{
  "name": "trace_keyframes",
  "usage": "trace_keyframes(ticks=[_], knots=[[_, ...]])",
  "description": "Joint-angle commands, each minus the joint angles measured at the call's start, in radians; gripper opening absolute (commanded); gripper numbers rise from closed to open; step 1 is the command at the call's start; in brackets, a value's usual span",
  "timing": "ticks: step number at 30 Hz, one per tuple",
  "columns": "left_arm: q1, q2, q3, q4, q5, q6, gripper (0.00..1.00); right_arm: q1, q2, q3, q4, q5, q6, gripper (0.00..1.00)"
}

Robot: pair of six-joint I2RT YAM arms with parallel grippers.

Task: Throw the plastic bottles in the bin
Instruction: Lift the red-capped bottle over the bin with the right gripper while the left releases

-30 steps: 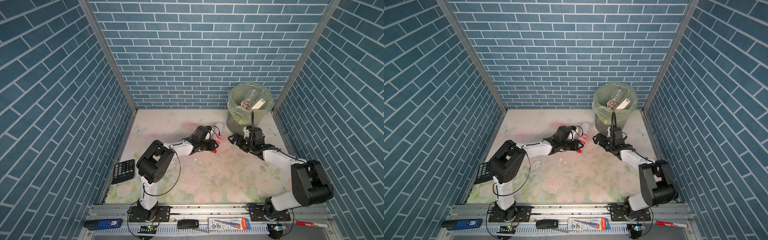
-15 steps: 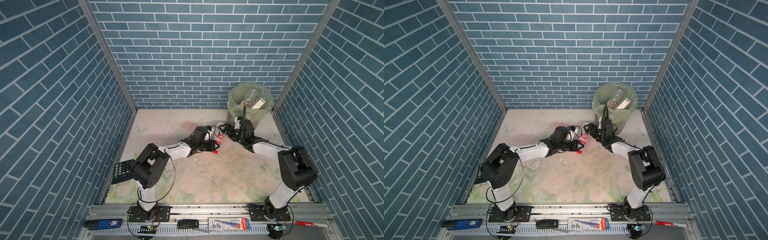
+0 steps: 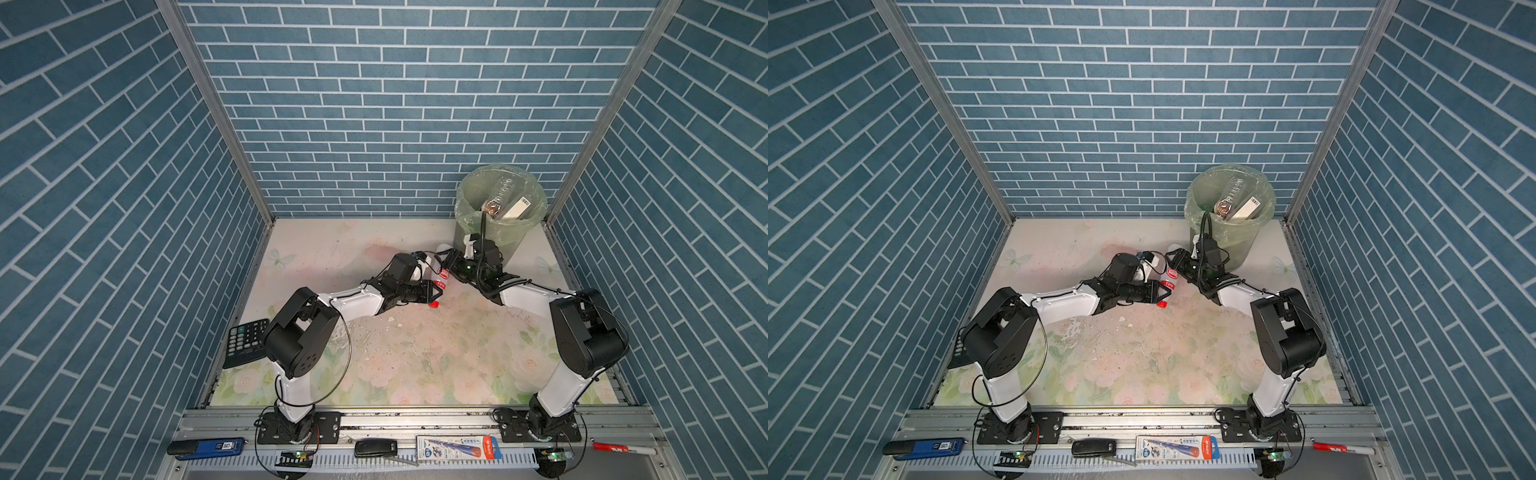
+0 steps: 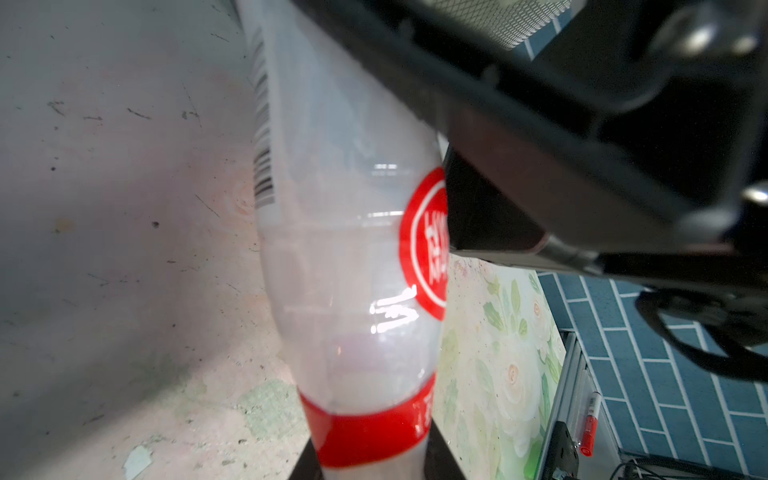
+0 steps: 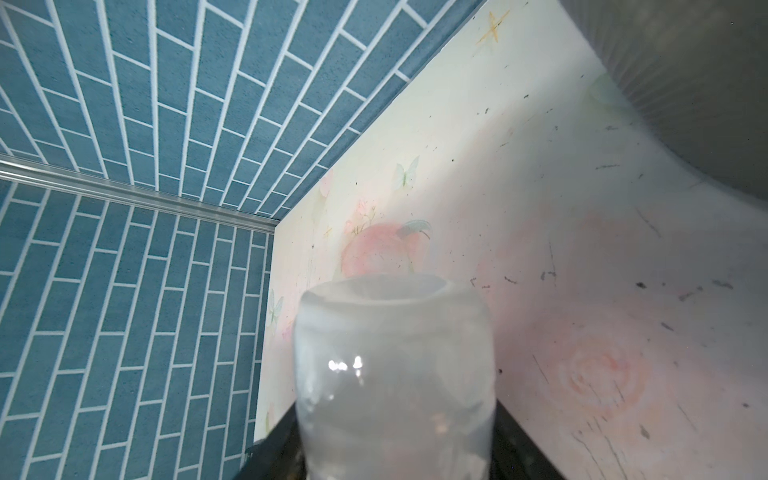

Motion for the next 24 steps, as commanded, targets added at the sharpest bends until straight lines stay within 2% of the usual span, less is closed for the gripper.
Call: trace_keyframes(ticks=[1, 5, 19, 23, 24], knots=[[-0.026, 0.009, 0.047, -0.005, 0.027, 0.019, 0.28, 0.005, -0.035, -0.037, 0.045, 0.02, 0.023, 0.55], [-0.033, 0.008, 0.055, -0.014, 0.02, 0.024, 0.31, 0.006, -0.066, -0.055, 0.03, 0.03, 0.006, 0.44], [-0.04, -0.028, 0.021, -0.025, -0.014, 0.024, 0.6, 0.004, -0.162, -0.068, -0.084, 0.095, -0.082, 0.37], [-0.039, -0.085, -0.002, -0.077, -0.054, 0.077, 0.74, 0.004, -0.199, -0.076, -0.16, 0.13, -0.136, 0.36], [-0.039, -0.103, -0.005, -0.095, -0.064, 0.094, 0.84, 0.004, -0.212, -0.074, -0.187, 0.142, -0.155, 0.36]])
